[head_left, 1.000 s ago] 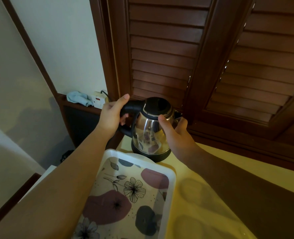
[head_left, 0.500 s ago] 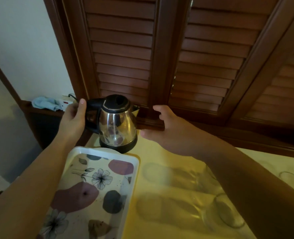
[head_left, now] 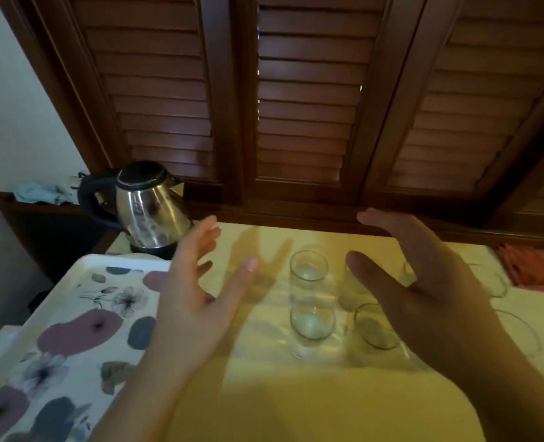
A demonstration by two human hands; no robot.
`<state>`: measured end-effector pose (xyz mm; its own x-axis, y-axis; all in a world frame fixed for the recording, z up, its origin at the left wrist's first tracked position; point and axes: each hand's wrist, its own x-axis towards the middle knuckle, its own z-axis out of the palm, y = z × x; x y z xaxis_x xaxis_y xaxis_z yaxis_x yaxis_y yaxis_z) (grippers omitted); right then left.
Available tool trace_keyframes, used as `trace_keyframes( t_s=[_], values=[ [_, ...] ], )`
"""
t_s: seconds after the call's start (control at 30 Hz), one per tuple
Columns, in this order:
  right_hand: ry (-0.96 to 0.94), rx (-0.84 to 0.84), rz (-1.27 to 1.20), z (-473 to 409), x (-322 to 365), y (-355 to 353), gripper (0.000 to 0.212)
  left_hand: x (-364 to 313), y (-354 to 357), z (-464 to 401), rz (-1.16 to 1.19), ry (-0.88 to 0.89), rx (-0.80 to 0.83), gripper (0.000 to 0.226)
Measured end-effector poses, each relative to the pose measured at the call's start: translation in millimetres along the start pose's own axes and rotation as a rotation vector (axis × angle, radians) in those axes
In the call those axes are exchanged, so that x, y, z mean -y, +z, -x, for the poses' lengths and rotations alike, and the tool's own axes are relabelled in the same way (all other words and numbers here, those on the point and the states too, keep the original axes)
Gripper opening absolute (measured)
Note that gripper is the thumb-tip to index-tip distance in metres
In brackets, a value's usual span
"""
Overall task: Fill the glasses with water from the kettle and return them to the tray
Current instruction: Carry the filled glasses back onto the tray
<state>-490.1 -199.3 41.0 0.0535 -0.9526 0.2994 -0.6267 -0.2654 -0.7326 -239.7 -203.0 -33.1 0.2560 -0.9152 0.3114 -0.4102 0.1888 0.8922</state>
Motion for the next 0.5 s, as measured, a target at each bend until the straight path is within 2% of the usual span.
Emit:
trace_keyframes(
  t_s=[0.1,0.23,0.5],
  values=[
    [0.051,-0.033,-0.038,32.7,-34.4,2.3,0.063,-1.4,32.6,29.1,-0.011,-0.050,0.102,0.083],
    [0.115,-0.072,-0.039,62.4,-68.2,14.3,0.074,7.1,57.8,53.0,-0.034,-0.127,0.153,0.092],
    [0.200,-0.049,-0.075,73.8,-103.4,47.5,0.105,12.1,89.5,59.2,-0.083,-0.187,0.276,0.097]
  ],
)
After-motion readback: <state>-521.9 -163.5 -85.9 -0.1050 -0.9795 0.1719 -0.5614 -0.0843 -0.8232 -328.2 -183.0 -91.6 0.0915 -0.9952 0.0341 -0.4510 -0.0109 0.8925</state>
